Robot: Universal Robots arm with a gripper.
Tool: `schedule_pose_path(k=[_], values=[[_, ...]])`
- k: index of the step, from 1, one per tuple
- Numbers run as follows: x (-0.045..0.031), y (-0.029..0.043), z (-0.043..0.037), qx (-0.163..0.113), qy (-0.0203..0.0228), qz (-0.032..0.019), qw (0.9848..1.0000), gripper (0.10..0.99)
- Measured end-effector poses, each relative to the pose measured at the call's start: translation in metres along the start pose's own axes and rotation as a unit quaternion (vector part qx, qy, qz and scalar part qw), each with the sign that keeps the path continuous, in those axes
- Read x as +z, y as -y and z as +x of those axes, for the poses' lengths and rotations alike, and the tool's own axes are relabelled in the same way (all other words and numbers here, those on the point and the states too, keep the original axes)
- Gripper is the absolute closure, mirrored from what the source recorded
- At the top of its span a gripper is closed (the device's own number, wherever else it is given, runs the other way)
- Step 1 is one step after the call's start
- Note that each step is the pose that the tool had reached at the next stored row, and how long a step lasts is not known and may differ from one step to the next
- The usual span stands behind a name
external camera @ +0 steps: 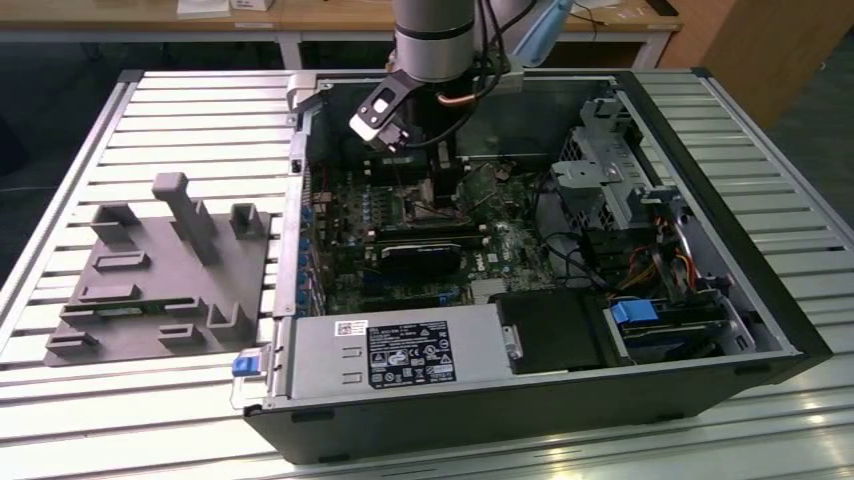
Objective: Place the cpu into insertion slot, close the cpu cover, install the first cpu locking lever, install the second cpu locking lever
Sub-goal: 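Place the cpu into insertion slot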
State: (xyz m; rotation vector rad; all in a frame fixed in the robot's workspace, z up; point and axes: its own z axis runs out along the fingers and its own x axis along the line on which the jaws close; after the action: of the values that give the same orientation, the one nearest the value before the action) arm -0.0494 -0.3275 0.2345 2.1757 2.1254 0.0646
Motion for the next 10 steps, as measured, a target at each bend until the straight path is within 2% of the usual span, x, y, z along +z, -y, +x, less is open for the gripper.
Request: schedule_pose_path(k=[10], values=[[0.0092,0.0011,0.0074,-0.003,-0.0003,-0.0001,1.0,0.549]])
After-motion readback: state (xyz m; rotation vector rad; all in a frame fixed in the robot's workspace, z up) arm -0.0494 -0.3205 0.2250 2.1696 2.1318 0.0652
